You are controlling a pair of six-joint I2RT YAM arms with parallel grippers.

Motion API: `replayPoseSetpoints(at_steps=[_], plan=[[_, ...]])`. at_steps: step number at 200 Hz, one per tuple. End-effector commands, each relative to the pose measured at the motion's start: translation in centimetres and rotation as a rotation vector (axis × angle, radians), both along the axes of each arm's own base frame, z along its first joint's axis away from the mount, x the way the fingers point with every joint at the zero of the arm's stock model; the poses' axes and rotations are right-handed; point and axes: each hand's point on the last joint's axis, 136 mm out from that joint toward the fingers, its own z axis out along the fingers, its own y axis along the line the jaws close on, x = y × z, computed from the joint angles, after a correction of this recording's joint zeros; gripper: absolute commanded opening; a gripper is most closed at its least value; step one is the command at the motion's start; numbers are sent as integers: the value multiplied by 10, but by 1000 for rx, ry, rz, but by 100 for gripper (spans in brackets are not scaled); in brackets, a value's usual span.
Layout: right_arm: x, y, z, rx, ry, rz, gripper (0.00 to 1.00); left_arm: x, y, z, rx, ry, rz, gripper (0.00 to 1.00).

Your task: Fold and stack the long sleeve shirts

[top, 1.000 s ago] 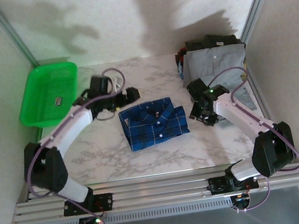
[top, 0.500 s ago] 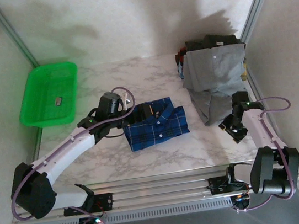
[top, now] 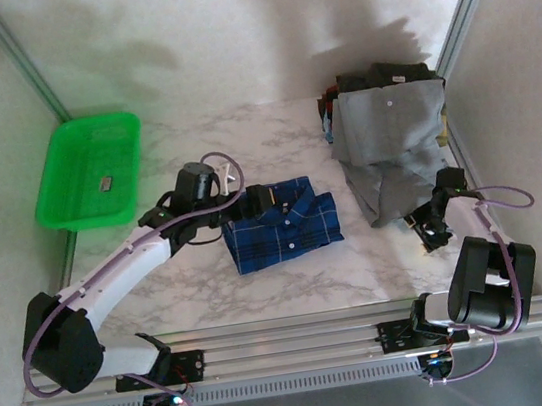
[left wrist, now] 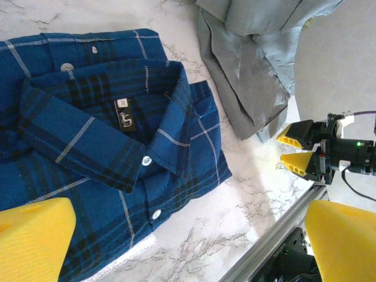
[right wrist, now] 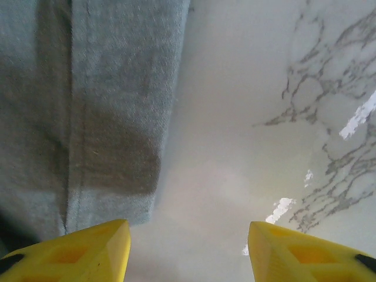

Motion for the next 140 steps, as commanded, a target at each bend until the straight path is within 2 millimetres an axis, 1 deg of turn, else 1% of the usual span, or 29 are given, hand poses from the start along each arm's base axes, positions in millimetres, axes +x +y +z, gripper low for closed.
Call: replayPoseSetpoints(at_steps=[1, 24, 45, 69, 98, 123, 140], plan=[[13, -6, 1, 17, -20, -26, 55, 3, 1, 7, -12, -19, -29, 99], [22, -10, -5, 22, -22, -38, 53, 6, 3, 4, -10, -11, -25, 100], [35, -13, -2, 24, -41, -36, 52, 8, 2, 6, -15, -12, -28, 100], [47, -18, -1, 20, -46, -23, 50, 8, 1, 3, -14, -2, -30, 100], [58, -22, -1, 20, -40, -14, 47, 6, 2, -1, -18, 9, -30, 100], [61, -21, -14, 40, -1, -4, 40, 3, 0, -7, -16, 29, -39, 100], [57, -19, -24, 56, 15, -18, 36, 2, 1, -10, -11, 37, -40, 100]])
